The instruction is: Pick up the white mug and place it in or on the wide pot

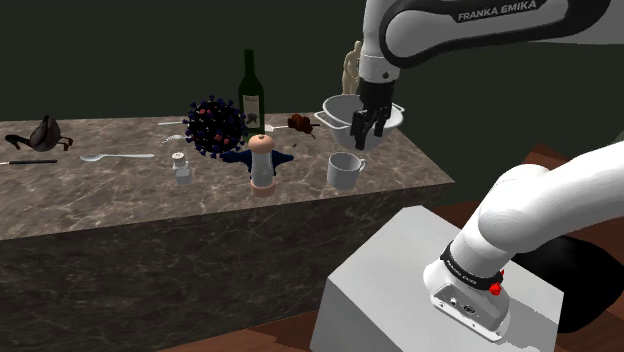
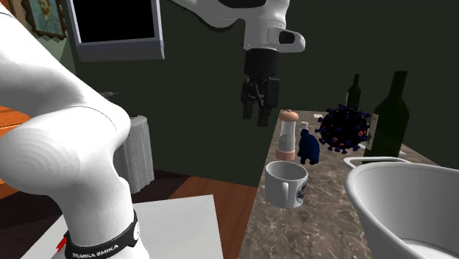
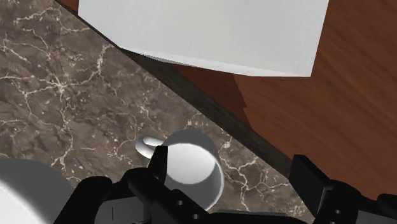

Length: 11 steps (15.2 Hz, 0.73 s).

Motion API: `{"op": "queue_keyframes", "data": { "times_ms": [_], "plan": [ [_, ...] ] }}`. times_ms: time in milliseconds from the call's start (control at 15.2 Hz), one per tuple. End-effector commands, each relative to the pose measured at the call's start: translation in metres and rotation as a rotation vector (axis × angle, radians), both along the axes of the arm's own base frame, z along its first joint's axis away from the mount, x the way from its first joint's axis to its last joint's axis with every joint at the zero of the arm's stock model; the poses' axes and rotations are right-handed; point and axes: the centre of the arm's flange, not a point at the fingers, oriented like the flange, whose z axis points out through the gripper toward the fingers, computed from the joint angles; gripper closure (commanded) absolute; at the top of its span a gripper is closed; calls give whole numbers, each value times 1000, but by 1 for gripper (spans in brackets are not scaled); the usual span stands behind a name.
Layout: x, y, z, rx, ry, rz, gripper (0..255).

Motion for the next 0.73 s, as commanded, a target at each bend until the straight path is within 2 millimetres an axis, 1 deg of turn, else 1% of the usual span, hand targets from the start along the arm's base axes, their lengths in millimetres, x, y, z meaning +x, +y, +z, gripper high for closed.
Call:
{"op": "queue_keyframes", "data": {
  "times_ms": [0, 528, 660],
  "plan": [
    [16, 4, -22, -5, -5, -6, 0],
    [73, 22, -109, -28, -11, -28, 0],
    [76, 22, -118, -29, -11, -29, 0]
  ]
}}
